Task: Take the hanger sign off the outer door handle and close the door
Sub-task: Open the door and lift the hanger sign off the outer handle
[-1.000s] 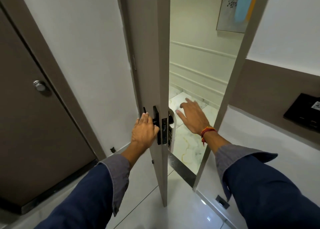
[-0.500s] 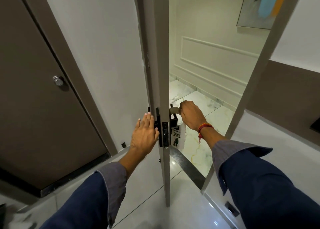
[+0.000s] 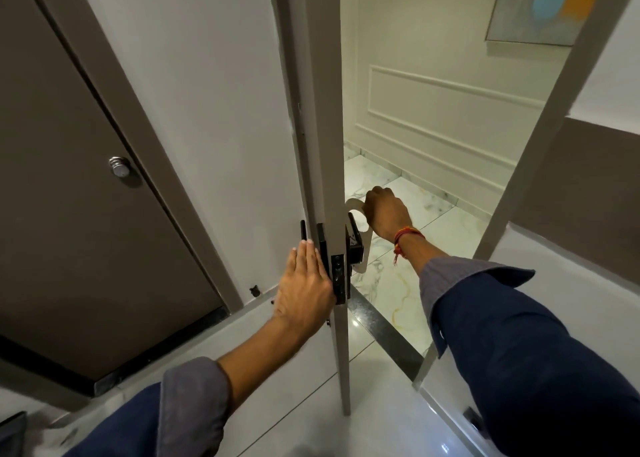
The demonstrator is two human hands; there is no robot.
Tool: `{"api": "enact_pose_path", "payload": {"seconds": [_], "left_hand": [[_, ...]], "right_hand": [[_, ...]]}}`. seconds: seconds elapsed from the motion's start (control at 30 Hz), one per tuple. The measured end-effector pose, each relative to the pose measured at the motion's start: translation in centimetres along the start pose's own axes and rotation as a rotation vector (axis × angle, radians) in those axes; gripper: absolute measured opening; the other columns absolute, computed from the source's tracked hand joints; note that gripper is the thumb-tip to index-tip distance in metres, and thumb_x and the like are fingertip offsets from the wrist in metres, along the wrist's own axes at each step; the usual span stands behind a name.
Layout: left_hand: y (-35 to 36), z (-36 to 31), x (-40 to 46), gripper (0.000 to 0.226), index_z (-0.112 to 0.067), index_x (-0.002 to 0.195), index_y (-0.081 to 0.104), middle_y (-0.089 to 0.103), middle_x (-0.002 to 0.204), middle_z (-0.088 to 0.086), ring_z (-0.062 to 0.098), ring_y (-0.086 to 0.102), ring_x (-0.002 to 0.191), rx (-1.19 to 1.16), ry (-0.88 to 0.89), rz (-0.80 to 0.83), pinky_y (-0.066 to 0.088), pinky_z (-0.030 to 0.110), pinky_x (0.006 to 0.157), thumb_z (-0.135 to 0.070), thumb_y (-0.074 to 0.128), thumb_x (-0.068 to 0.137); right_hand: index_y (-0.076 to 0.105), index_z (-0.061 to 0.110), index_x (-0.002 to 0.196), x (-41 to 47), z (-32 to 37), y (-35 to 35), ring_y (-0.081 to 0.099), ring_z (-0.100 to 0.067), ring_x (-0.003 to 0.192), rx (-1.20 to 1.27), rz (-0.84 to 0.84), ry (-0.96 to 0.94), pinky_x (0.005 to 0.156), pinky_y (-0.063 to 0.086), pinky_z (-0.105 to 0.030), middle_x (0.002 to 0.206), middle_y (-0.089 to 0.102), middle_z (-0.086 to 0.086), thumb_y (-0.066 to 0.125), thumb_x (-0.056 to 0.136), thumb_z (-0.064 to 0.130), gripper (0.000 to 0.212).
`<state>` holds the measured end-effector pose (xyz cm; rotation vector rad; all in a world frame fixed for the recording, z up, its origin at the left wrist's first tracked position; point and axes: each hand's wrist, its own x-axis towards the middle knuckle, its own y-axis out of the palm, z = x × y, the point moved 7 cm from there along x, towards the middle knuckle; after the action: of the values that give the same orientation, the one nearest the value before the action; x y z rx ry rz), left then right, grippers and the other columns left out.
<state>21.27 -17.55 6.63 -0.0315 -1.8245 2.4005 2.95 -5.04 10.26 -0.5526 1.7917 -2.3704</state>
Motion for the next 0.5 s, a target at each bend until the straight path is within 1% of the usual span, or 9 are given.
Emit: {"api": "enact_pose_path", "payload": {"seconds": [0.03, 0.07, 0.1, 0.13, 0.17, 0.23, 0.3, 0.4, 0.5], "left_hand": [[-0.9, -1.1, -0.4, 0.068, 0.011, 0.143, 0.034, 0.032, 0.148, 0.04, 0.055, 0.034, 0.138, 0.037, 0.011, 0.006, 0.032, 0.063, 0.114, -0.044, 0.039, 0.103], [-2.1, -2.6, -0.9, 0.055, 0.012, 0.126, 0.054, 0.053, 0.129, 0.043, 0.056, 0.054, 0.119, 0.059, 0.053, -0.01, 0.046, 0.064, 0.103, -0.036, 0.05, 0.099], [-3.0, -4.4, -1.4, 0.036, 0.009, 0.103, 0.064, 0.068, 0.103, 0.038, 0.05, 0.065, 0.094, 0.065, 0.125, -0.031, 0.056, 0.06, 0.087, -0.025, 0.056, 0.095], [-3.7, -6.3, -1.7, 0.023, 0.005, 0.088, 0.064, 0.07, 0.083, 0.029, 0.042, 0.066, 0.076, 0.06, 0.212, -0.061, 0.059, 0.055, 0.076, -0.017, 0.058, 0.092], [-4.3, -7.8, -1.6, 0.019, 0.005, 0.085, 0.062, 0.068, 0.077, 0.024, 0.038, 0.064, 0.07, 0.037, 0.288, -0.104, 0.059, 0.052, 0.072, -0.012, 0.059, 0.092], [-5.4, -9.6, -0.2, 0.021, 0.008, 0.098, 0.061, 0.067, 0.085, 0.025, 0.039, 0.064, 0.077, -0.032, 0.338, -0.194, 0.06, 0.051, 0.075, -0.013, 0.059, 0.093], [-5.7, -10.4, 2.3, 0.035, 0.008, 0.11, 0.059, 0.068, 0.098, 0.025, 0.038, 0.064, 0.089, -0.106, 0.289, -0.206, 0.059, 0.047, 0.08, -0.024, 0.056, 0.096], [-4.3, -12.3, 5.7, 0.073, 0.009, 0.126, 0.051, 0.064, 0.117, 0.026, 0.038, 0.062, 0.107, -0.279, 0.23, -0.153, 0.056, 0.044, 0.086, -0.056, 0.05, 0.094], [-2.1, -16.4, 7.4, 0.099, 0.01, 0.148, 0.023, 0.038, 0.15, 0.032, 0.041, 0.043, 0.136, -0.425, 0.258, -0.105, 0.047, 0.046, 0.105, -0.067, 0.045, 0.092]], "right_hand": [[0.066, -0.006, 0.11, -0.2, -0.8, -0.2, 0.059, -0.042, 0.114, 0.035, 0.012, 0.023, 0.087, 0.055, -0.046, 0.12, 0.063, -0.022, 0.049, 0.104, 0.009, 0.023], [0.067, -0.007, 0.109, -0.5, -1.6, -0.5, 0.06, -0.042, 0.114, 0.088, 0.023, 0.049, 0.089, 0.056, -0.048, 0.12, 0.063, -0.023, 0.049, 0.104, 0.01, 0.025], [0.067, -0.008, 0.106, -0.8, -2.7, -0.8, 0.06, -0.042, 0.112, 0.149, 0.028, 0.074, 0.09, 0.056, -0.051, 0.119, 0.064, -0.024, 0.05, 0.103, 0.012, 0.027], [0.067, -0.009, 0.102, -1.2, -3.8, -1.1, 0.061, -0.042, 0.111, 0.215, 0.029, 0.103, 0.091, 0.055, -0.052, 0.117, 0.065, -0.024, 0.051, 0.103, 0.014, 0.029], [0.067, -0.009, 0.095, -1.7, -5.0, -1.5, 0.062, -0.04, 0.108, 0.279, 0.025, 0.136, 0.091, 0.055, -0.052, 0.114, 0.066, -0.024, 0.053, 0.102, 0.016, 0.03], [0.059, 0.001, 0.075, -2.7, -6.9, -2.5, 0.061, -0.039, 0.091, 0.391, 0.009, 0.193, 0.083, 0.054, -0.049, 0.097, 0.067, -0.025, 0.059, 0.098, 0.016, 0.028], [0.043, 0.009, 0.062, -3.9, -8.4, -4.2, 0.044, -0.034, 0.066, 0.458, -0.039, 0.237, 0.066, 0.041, -0.043, 0.072, 0.048, -0.023, 0.06, 0.092, 0.01, 0.034], [0.03, 0.015, 0.055, -6.4, -10.8, -7.5, 0.03, -0.019, 0.056, 0.515, -0.159, 0.314, 0.064, 0.028, -0.031, 0.063, 0.032, -0.012, 0.061, 0.092, 0.007, 0.048], [0.035, 0.016, 0.056, -10.0, -13.7, -9.8, 0.032, -0.018, 0.058, 0.572, -0.244, 0.446, 0.06, 0.03, -0.031, 0.06, 0.032, -0.01, 0.061, 0.092, 0.009, 0.045]]}}
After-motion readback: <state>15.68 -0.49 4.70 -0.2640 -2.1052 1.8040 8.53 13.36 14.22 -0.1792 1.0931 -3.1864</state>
